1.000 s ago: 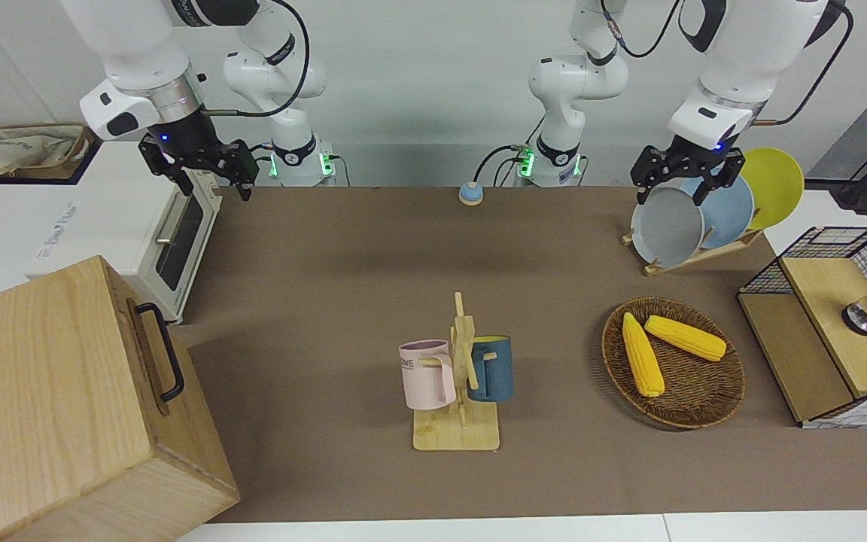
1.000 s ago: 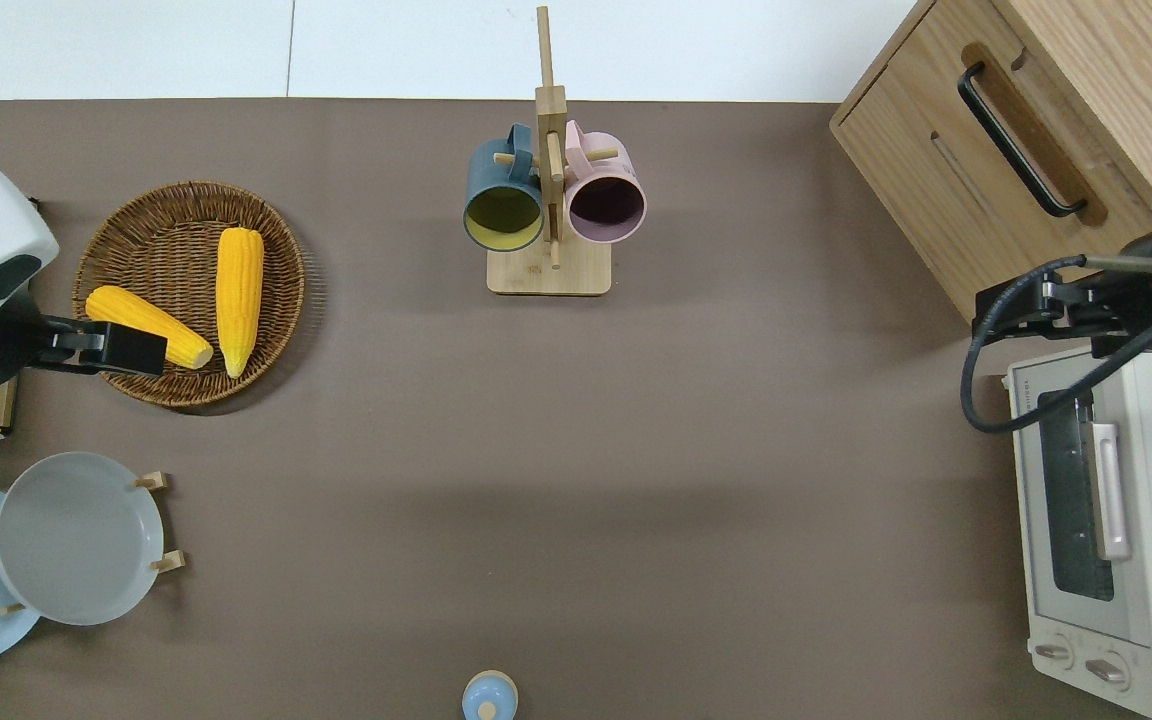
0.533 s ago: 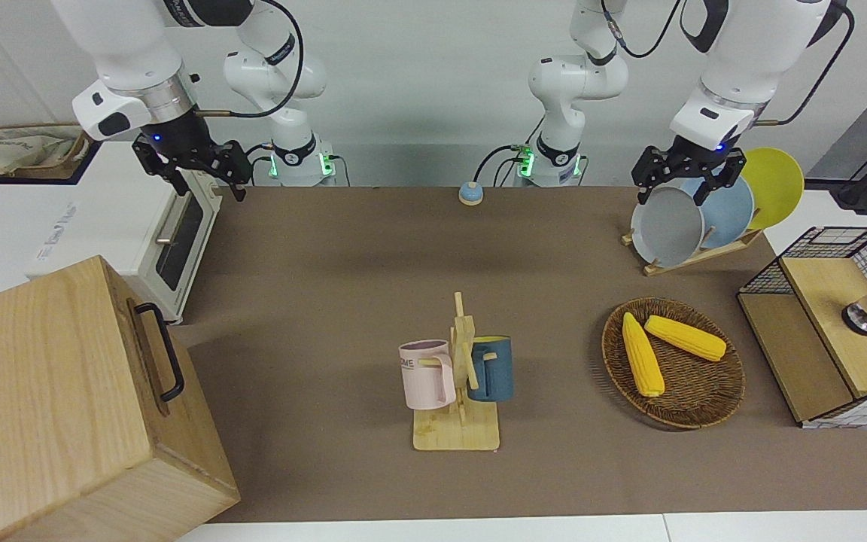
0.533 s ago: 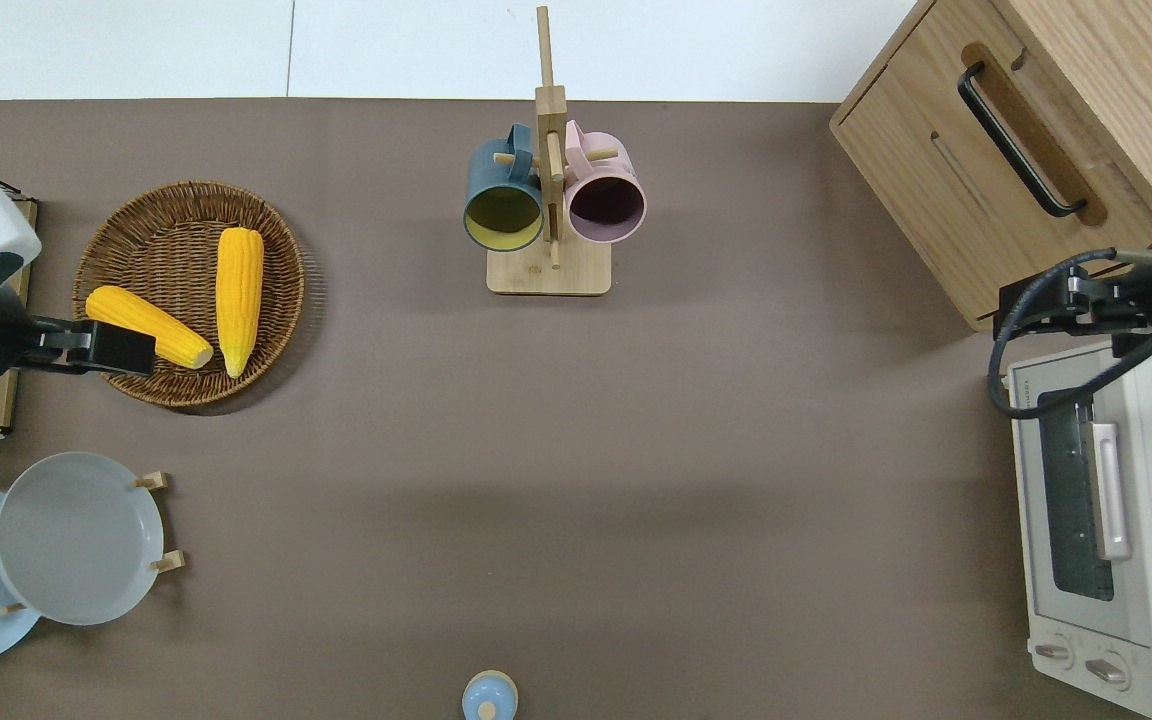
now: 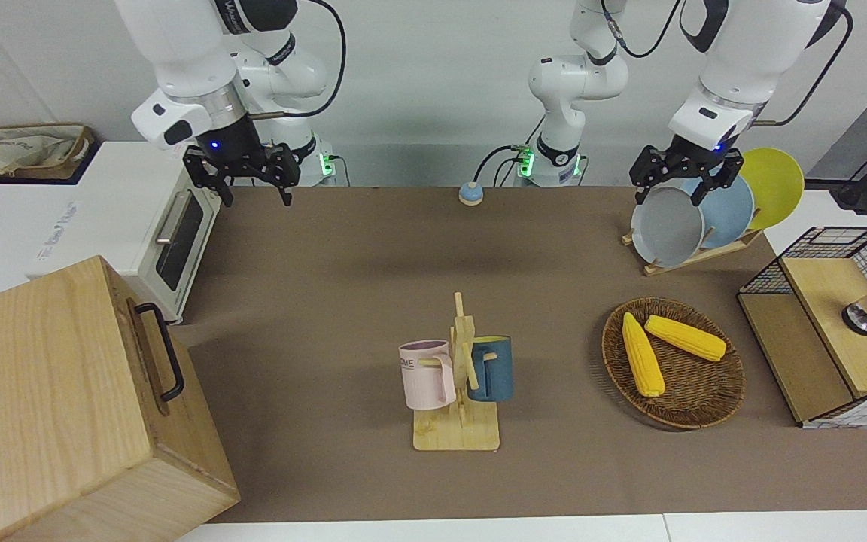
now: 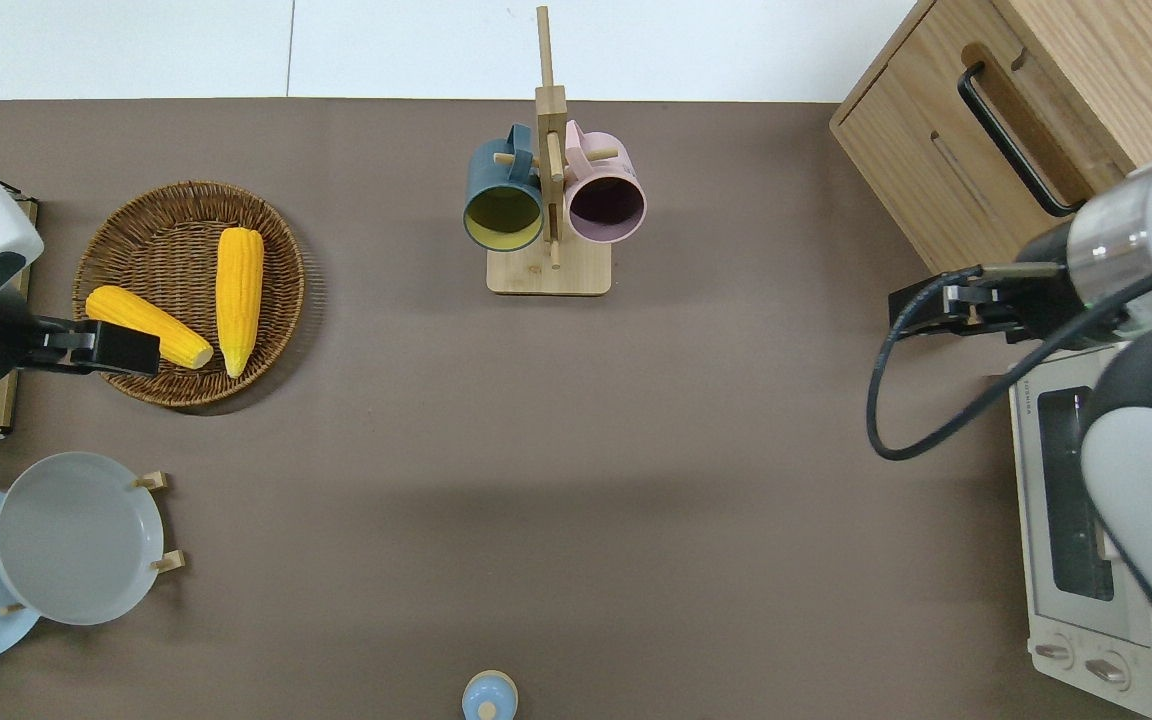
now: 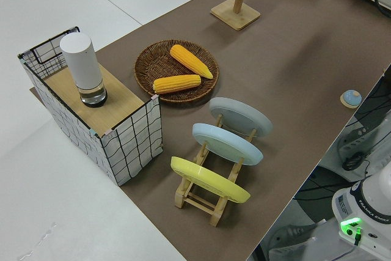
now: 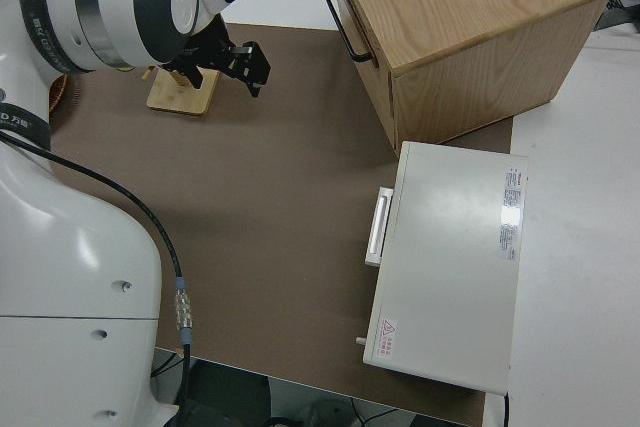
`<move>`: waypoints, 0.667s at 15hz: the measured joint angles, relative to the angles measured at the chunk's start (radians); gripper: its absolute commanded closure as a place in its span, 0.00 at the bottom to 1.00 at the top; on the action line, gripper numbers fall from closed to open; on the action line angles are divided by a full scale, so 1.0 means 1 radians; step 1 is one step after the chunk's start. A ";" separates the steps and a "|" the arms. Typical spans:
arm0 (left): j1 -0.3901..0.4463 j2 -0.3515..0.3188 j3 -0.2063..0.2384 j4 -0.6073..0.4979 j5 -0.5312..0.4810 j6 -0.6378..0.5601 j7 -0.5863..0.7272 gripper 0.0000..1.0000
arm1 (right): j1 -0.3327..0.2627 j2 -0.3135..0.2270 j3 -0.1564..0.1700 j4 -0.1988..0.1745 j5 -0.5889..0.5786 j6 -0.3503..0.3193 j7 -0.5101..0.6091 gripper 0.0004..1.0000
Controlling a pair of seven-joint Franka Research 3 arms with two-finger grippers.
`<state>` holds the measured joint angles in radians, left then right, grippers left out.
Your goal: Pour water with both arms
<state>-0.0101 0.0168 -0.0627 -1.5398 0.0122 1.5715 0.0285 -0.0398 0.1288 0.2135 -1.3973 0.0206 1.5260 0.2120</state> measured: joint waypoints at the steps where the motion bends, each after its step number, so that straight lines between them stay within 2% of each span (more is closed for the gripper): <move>1: 0.000 0.000 0.000 0.000 0.000 0.000 0.000 0.00 | 0.009 0.009 0.004 -0.012 0.001 0.020 0.000 0.01; 4: 0.001 0.000 0.004 0.000 0.000 0.000 0.000 0.00 | 0.054 0.059 0.022 -0.047 0.003 0.083 0.000 0.01; 7: 0.008 0.000 0.017 0.000 0.001 0.000 0.000 0.00 | 0.132 0.126 0.027 -0.073 0.003 0.206 0.003 0.01; 10: 0.045 0.001 0.049 0.000 0.001 0.000 0.061 0.00 | 0.192 0.199 0.027 -0.080 0.001 0.337 0.004 0.01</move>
<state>0.0348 0.0174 -0.0140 -1.5399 0.0133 1.5714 0.0895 0.1526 0.3275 0.2408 -1.4773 0.0212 1.8633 0.2159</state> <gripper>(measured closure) 0.004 0.009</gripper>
